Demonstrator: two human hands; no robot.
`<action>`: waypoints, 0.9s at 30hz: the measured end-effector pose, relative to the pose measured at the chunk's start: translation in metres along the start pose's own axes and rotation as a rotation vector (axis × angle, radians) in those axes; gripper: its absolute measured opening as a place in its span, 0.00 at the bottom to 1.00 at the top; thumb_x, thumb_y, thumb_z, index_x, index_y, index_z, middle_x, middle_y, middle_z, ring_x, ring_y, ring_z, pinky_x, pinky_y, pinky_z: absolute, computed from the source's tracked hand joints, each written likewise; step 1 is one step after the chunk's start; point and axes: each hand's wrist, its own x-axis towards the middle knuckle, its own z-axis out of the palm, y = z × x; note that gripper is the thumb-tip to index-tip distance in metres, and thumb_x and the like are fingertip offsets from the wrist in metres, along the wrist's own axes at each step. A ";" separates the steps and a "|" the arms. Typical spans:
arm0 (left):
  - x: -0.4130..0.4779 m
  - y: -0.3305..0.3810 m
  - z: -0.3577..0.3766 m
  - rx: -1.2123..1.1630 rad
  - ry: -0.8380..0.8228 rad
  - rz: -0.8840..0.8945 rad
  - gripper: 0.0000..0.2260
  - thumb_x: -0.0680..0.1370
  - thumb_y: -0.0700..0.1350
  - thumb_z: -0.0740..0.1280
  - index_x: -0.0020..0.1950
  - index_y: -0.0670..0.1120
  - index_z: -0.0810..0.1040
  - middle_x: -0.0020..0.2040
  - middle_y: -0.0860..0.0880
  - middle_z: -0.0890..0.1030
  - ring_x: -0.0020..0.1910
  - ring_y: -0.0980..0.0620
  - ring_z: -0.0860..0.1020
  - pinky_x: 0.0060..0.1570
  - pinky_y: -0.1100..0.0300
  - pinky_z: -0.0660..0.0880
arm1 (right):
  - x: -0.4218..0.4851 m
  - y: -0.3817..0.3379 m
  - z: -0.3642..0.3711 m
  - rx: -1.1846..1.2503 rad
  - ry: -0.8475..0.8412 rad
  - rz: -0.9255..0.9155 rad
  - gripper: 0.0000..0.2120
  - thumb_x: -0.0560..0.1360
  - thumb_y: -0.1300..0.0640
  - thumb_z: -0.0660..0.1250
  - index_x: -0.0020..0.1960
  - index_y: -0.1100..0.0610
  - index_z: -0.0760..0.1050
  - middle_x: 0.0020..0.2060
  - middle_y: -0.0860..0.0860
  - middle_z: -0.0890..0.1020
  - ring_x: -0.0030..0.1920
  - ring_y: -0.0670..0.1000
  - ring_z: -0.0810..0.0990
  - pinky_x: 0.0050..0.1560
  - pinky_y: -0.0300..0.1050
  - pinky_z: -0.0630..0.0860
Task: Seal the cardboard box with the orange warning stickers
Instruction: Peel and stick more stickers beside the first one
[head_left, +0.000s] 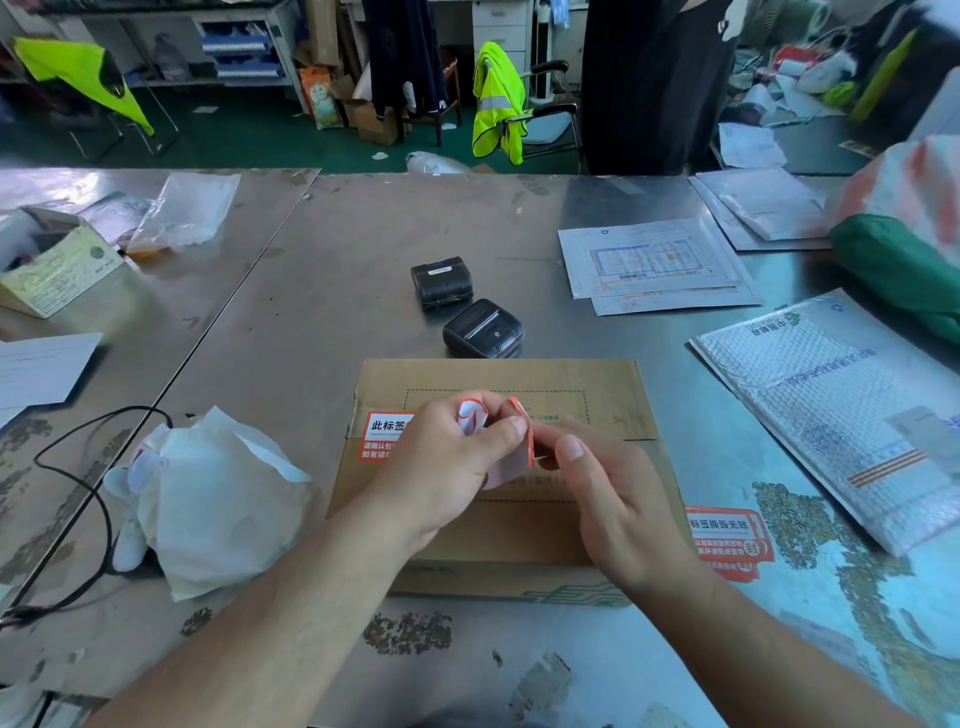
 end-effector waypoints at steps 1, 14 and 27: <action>0.001 -0.001 0.000 0.012 0.007 -0.011 0.06 0.75 0.44 0.70 0.38 0.48 0.79 0.36 0.47 0.79 0.37 0.49 0.78 0.34 0.60 0.73 | 0.000 0.000 -0.001 -0.014 0.004 -0.010 0.21 0.83 0.53 0.52 0.54 0.58 0.83 0.46 0.46 0.85 0.48 0.50 0.82 0.49 0.53 0.76; -0.003 0.013 0.015 -0.048 0.020 -0.132 0.07 0.78 0.42 0.67 0.40 0.48 0.79 0.31 0.54 0.80 0.30 0.59 0.77 0.31 0.62 0.66 | -0.003 0.002 -0.007 -0.118 0.080 -0.108 0.20 0.82 0.53 0.53 0.64 0.55 0.80 0.59 0.44 0.83 0.59 0.43 0.81 0.55 0.36 0.76; -0.003 0.012 0.017 -0.006 0.013 -0.025 0.06 0.78 0.45 0.69 0.41 0.48 0.81 0.38 0.49 0.84 0.38 0.58 0.80 0.30 0.73 0.69 | 0.007 0.012 -0.008 0.443 0.068 0.340 0.30 0.78 0.40 0.51 0.57 0.57 0.85 0.53 0.59 0.86 0.59 0.59 0.83 0.66 0.62 0.74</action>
